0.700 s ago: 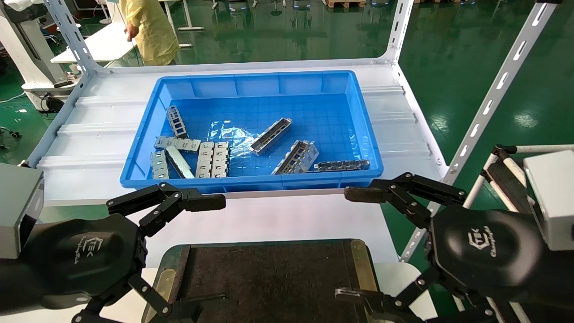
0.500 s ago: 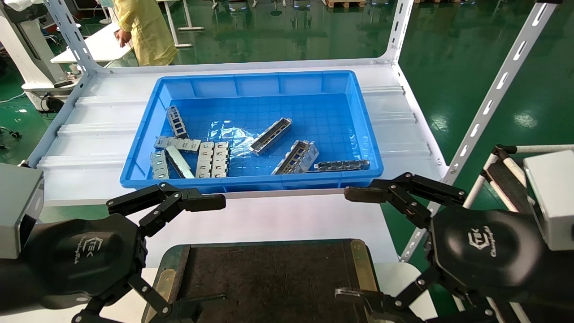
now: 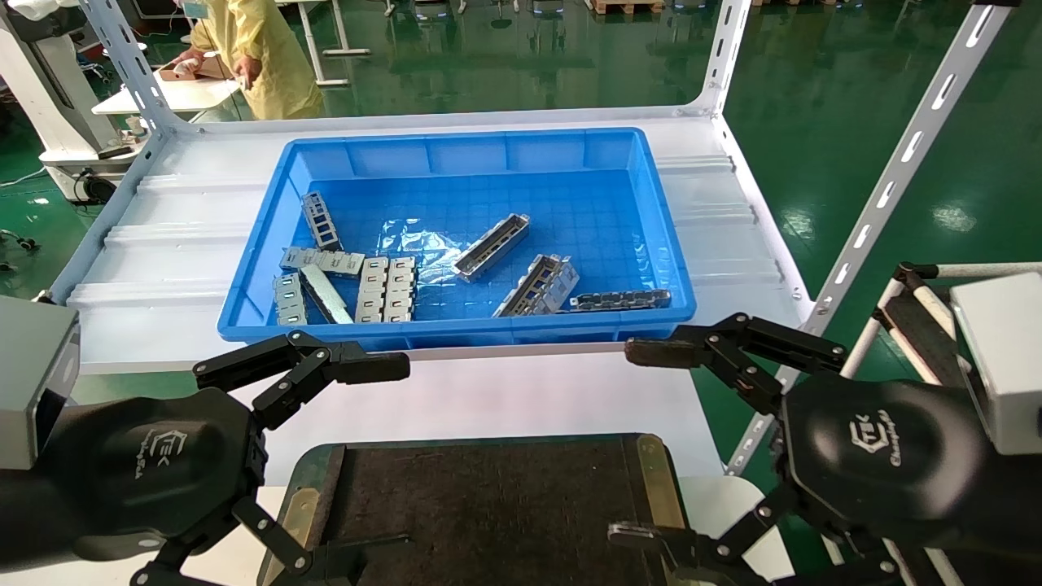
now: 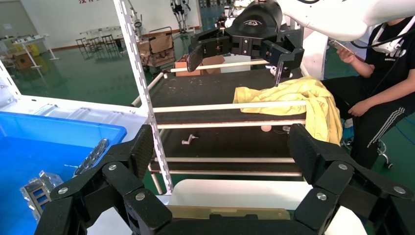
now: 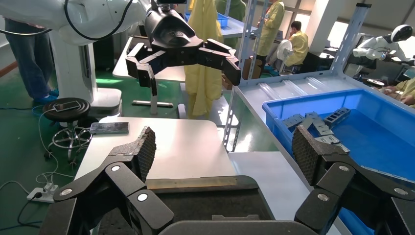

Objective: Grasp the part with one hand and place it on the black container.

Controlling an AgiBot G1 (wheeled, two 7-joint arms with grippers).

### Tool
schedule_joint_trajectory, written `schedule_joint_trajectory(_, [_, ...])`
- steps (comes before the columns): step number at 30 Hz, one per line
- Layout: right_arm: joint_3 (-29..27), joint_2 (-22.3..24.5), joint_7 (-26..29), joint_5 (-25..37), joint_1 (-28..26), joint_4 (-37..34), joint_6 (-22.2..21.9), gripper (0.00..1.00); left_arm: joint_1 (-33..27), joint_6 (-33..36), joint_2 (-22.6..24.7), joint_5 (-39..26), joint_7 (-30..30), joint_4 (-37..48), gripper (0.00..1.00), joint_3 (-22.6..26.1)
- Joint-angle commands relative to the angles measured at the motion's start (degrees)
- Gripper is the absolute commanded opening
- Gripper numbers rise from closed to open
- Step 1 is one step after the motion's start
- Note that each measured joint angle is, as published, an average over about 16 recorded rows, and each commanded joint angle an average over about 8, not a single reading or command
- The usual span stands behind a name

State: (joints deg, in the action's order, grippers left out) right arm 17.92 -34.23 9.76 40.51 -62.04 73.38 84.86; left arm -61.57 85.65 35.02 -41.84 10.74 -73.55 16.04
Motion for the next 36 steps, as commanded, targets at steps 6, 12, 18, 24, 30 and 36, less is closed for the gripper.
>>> schedule_joint_trajectory(6, [0.0, 0.0, 0.0, 0.0, 0.0, 0.0, 0.0, 1.0, 0.0, 0.0, 0.0, 0.0, 0.0, 0.0, 1.0, 0.0])
schedule_joint_trajectory(12, [0.0, 0.0, 0.0, 0.0, 0.0, 0.0, 0.0, 1.0, 0.0, 0.01, 0.0, 0.0, 0.0, 0.0, 1.0, 0.0])
schedule_joint_trajectory(18, [0.0, -0.01, -0.01, 0.0, 0.0, -0.01, 0.01, 1.0, -0.01, -0.04, -0.02, 0.0, -0.04, 0.04, 1.0, -0.04])
schedule_joint_trajectory(24, [0.02, -0.01, -0.02, 0.0, -0.02, -0.04, 0.02, 1.0, -0.01, -0.9, -0.12, -0.47, -0.17, 0.37, 1.0, -0.13])
schedule_joint_trajectory(30, [0.04, 0.0, -0.03, -0.01, -0.03, -0.05, 0.02, 1.0, -0.26, -4.1, 0.45, -2.85, -0.03, 0.36, 1.0, 0.26])
schedule_joint_trajectory(36, [0.05, 0.0, -0.03, -0.02, -0.03, -0.05, 0.02, 1.0, -1.49, -9.73, 2.52, -7.05, 0.69, 0.62, 1.0, 1.37])
